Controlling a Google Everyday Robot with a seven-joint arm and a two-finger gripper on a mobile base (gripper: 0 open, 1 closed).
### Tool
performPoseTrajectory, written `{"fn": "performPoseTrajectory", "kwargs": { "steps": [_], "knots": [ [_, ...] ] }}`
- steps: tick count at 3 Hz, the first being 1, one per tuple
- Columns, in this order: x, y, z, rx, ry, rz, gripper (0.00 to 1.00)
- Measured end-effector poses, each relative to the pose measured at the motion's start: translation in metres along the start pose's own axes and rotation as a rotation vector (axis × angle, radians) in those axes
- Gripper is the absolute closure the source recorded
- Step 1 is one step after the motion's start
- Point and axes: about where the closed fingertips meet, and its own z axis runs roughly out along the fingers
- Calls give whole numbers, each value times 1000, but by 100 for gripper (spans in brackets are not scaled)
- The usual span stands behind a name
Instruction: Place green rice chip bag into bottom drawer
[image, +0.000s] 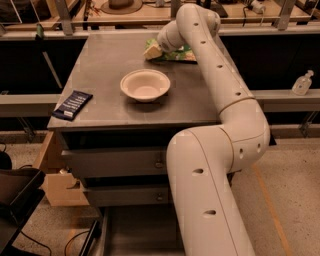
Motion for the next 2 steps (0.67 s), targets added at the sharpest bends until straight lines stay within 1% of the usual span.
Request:
{"fn": "performPoseTrajectory", "kwargs": {
  "steps": [1,2],
  "knots": [
    [1,3,4,-5,2,0,87],
    [2,5,7,-10,4,0,100]
  ]
}}
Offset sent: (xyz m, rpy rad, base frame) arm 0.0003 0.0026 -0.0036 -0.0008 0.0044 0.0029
